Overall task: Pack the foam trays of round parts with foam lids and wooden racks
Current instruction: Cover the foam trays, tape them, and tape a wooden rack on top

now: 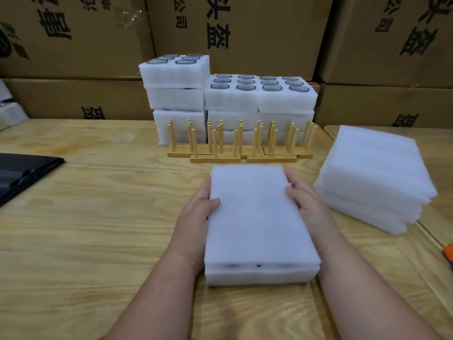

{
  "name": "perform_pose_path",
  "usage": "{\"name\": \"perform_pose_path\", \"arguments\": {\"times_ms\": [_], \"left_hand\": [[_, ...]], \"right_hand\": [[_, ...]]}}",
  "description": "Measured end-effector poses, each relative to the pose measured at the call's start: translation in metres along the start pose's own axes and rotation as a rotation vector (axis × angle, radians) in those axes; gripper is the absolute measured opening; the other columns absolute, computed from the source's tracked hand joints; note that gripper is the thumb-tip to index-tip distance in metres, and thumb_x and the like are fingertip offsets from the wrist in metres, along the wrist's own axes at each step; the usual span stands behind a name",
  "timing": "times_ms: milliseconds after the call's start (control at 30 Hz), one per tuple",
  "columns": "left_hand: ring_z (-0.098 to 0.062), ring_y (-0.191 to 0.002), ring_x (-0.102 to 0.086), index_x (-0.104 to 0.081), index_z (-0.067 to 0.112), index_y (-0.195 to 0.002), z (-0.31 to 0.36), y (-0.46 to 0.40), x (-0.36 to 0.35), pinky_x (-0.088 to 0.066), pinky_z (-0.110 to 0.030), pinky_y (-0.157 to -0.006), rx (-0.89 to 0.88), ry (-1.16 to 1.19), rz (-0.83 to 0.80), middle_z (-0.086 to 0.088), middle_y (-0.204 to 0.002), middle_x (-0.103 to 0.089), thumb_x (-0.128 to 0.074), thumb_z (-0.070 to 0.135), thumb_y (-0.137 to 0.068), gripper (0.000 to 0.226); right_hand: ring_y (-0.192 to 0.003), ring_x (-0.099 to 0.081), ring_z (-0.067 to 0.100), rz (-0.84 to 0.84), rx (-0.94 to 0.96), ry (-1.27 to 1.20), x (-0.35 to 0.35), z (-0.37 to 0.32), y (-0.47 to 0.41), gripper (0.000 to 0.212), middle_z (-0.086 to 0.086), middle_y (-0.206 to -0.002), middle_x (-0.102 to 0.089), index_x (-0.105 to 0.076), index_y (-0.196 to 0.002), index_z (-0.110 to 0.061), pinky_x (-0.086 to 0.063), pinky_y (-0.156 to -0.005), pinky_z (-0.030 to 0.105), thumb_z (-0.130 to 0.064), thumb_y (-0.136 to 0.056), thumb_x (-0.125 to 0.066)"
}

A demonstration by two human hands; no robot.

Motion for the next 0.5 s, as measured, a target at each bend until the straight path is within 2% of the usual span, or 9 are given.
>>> {"name": "perform_pose_path", "arguments": {"times_ms": [100,200,267,367,433,500], "left_hand": [[-0.025,-0.099,-0.075,-0.073,0.031,-0.12,0.002,0.003,-0.003,-0.06,-0.034,-0.066,-0.027,0.008,-0.019,-0.007,-0.12,-0.074,-0.031,-0.005,-0.094,0.061],[-0.027,-0.096,-0.075,-0.078,0.036,-0.107,0.003,0.005,-0.008,-0.061,-0.037,-0.066,-0.037,0.04,-0.044,-0.006,-0.116,-0.076,-0.03,-0.006,-0.091,0.066],[-0.027,-0.097,-0.075,-0.079,0.037,-0.106,0.002,0.005,-0.007,-0.062,-0.039,-0.068,-0.034,0.056,-0.041,-0.006,-0.117,-0.075,-0.032,-0.005,-0.089,0.065],[-0.027,-0.098,-0.073,-0.077,0.03,-0.109,0.001,0.003,-0.004,-0.061,-0.039,-0.072,-0.046,0.064,-0.04,-0.007,-0.119,-0.074,-0.043,0.003,-0.083,0.051],[-0.02,-0.106,-0.07,-0.07,0.023,-0.121,0.004,-0.003,0.007,-0.059,-0.035,-0.083,-0.091,0.143,0.085,-0.005,-0.125,-0.07,-0.049,0.01,-0.086,0.043],[-0.019,-0.132,-0.056,-0.052,0.014,-0.145,0.007,-0.01,0.033,-0.044,-0.036,-0.11,-0.15,0.281,0.341,-0.005,-0.138,-0.063,-0.041,0.017,-0.099,0.048]], "right_hand": [[-0.105,-0.073,0.019,-0.014,-0.006,-0.014,0.0,0.001,-0.001,0.047,0.0,-0.123,-0.074,-0.065,-0.132,-0.03,-0.059,-0.066,0.028,-0.003,-0.1,-0.044],[-0.095,-0.076,0.018,-0.04,0.0,-0.022,-0.002,0.001,-0.001,0.047,-0.004,-0.11,-0.078,-0.07,-0.12,-0.034,-0.059,-0.061,0.029,-0.001,-0.099,-0.043],[-0.09,-0.077,0.016,-0.062,0.005,-0.024,-0.002,0.001,-0.002,0.048,-0.008,-0.103,-0.078,-0.072,-0.11,-0.037,-0.059,-0.058,0.028,-0.001,-0.098,-0.043],[-0.087,-0.077,0.016,-0.076,0.008,-0.031,-0.001,0.001,-0.001,0.046,-0.005,-0.103,-0.079,-0.071,-0.112,-0.034,-0.058,-0.056,0.029,-0.001,-0.096,-0.043],[-0.089,-0.077,0.018,-0.053,-0.018,-0.073,0.0,0.003,-0.002,0.039,0.001,-0.107,-0.078,-0.067,-0.122,-0.027,-0.059,-0.058,0.03,-0.005,-0.097,-0.047],[-0.1,-0.075,0.018,0.001,-0.055,-0.154,0.004,0.005,-0.006,0.035,0.003,-0.116,-0.076,-0.06,-0.133,-0.019,-0.06,-0.068,0.031,-0.013,-0.1,-0.05]]}}
Point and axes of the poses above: each hand's wrist, its own y-axis away from the middle knuckle, its own x-axis out of the back of the hand, z = x × y, the point moved 6 cm from there along -y, towards the middle knuckle
